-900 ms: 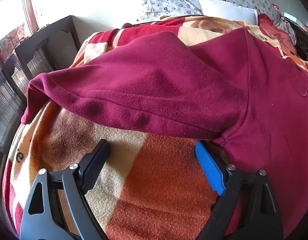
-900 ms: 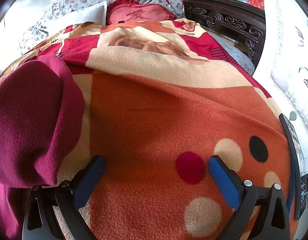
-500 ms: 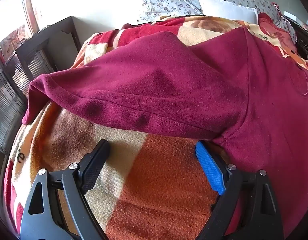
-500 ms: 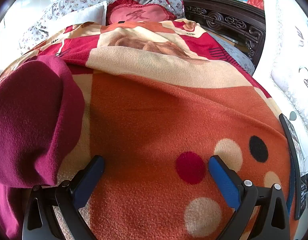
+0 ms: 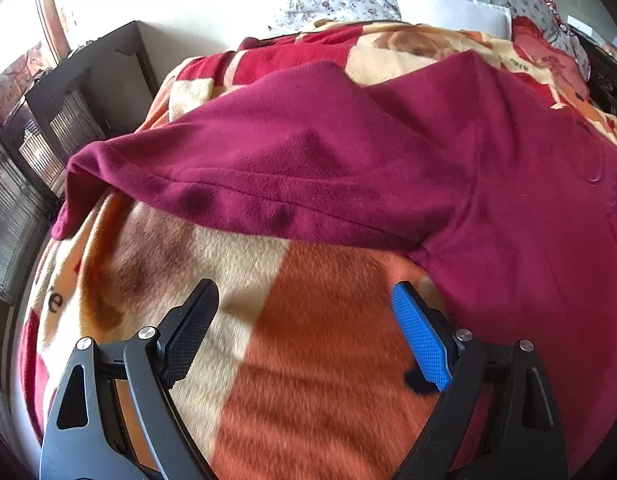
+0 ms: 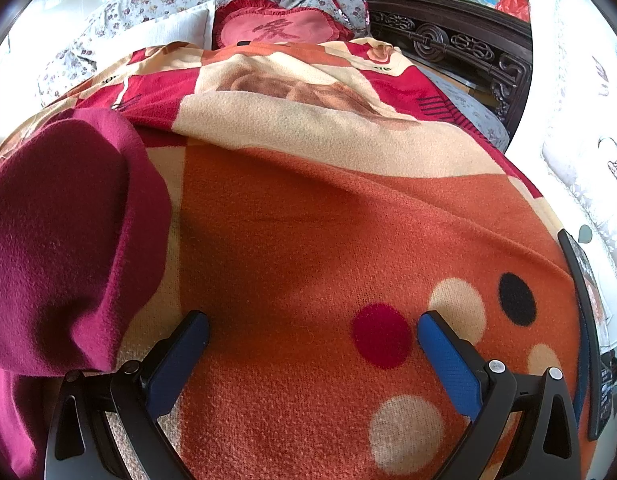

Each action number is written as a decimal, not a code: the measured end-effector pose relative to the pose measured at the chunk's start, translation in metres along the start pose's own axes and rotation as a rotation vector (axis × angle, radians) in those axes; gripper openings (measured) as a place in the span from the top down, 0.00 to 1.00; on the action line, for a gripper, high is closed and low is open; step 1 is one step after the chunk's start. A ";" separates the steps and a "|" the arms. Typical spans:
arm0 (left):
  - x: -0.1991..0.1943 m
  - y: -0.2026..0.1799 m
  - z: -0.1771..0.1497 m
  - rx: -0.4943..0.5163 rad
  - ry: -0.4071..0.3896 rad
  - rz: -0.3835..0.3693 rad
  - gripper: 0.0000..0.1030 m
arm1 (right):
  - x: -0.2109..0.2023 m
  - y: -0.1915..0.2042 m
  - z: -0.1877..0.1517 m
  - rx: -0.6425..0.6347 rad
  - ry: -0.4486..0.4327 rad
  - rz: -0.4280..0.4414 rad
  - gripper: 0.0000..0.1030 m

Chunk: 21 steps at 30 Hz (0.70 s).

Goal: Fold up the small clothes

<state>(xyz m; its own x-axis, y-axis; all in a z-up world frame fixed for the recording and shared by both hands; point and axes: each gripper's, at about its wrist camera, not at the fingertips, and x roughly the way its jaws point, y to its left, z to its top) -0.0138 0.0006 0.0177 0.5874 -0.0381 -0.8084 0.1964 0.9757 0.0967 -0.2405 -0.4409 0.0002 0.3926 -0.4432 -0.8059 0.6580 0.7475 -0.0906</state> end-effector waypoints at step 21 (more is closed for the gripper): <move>-0.092 -0.037 -0.017 0.073 -0.076 -0.121 0.14 | -0.166 -0.019 -0.024 -0.059 -0.020 0.138 0.00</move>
<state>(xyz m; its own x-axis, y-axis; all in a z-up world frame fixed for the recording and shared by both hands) -0.0889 -0.0286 0.0788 0.6132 -0.1732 -0.7707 0.3243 0.9449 0.0456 -0.3330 -0.3697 0.1214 0.4899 -0.3441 -0.8010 0.5586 0.8293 -0.0146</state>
